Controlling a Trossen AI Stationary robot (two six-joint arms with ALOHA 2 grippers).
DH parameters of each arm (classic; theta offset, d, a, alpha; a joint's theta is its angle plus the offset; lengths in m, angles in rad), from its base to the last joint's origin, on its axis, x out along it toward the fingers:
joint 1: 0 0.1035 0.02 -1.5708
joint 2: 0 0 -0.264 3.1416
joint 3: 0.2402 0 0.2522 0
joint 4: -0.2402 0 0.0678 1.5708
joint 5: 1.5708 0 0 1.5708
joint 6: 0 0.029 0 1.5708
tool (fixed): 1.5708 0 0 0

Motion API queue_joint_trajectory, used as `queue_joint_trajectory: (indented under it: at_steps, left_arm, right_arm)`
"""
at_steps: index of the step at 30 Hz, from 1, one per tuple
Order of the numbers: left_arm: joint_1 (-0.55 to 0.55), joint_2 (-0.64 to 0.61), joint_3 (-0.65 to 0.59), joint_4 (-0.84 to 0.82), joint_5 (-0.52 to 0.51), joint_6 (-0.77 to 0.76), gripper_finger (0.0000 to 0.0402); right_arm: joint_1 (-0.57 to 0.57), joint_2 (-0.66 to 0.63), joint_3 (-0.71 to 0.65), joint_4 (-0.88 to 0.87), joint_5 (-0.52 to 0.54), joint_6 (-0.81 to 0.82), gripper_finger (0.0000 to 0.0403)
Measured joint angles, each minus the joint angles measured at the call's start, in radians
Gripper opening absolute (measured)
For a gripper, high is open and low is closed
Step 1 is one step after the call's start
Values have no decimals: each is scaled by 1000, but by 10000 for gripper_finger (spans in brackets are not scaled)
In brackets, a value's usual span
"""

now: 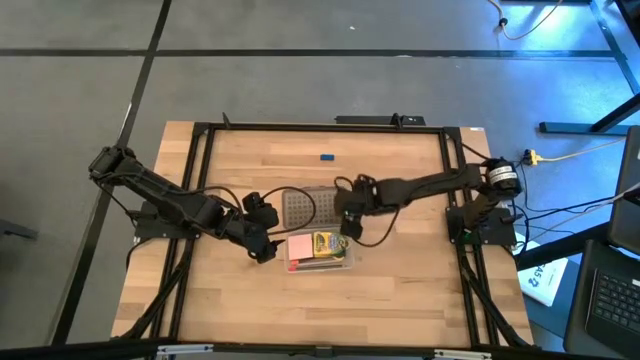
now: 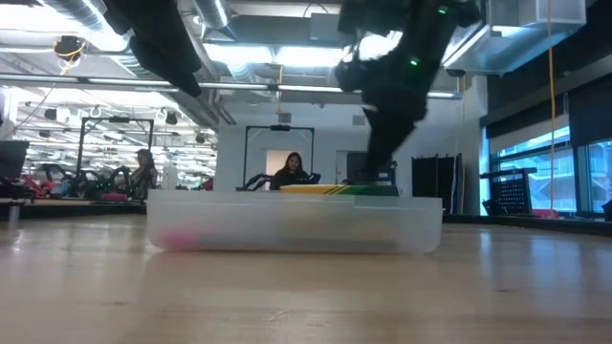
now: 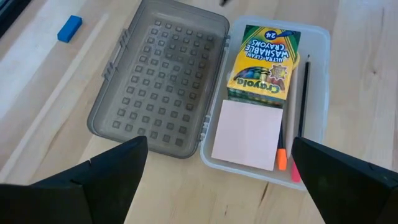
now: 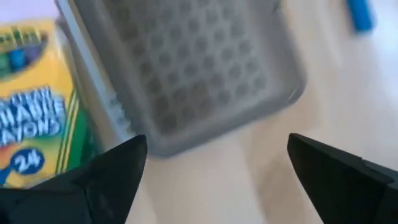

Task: Pack school essentials
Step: Put the blue eraser into the black supply box

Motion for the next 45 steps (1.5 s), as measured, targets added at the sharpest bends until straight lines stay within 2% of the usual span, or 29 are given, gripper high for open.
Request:
queue_joint_trajectory:
  at_steps: [3,8,13,18,27,30,35,39,45]
  left_arm:
    - [0,0,0,0,0,-1,394]
    - [0,0,0,-3,0,-1,394]
    - [0,0,0,-4,0,3,394]
    - [0,0,0,-4,-9,1,394]
    - [0,0,0,-3,-15,-30,394]
    - [0,0,0,-3,-15,-29,394]
    - [0,0,0,-3,-15,2,394]
    - [0,0,0,-3,-15,20,394]
    - [0,0,0,-3,-15,32,394]
  right_arm:
    - [-58,0,46,-6,-31,-113,388]
    - [-208,-34,65,2,-257,-269,388]
    - [-365,-73,65,37,-361,-328,388]
    - [-461,-75,65,79,-473,-350,388]
    - [-496,-76,65,141,-468,-266,388]
    - [-495,-76,65,173,-412,-267,388]
    - [-478,-76,65,237,-262,-266,388]
    - [-467,-76,65,311,-265,-263,388]
    - [-463,-76,65,325,-264,-266,388]
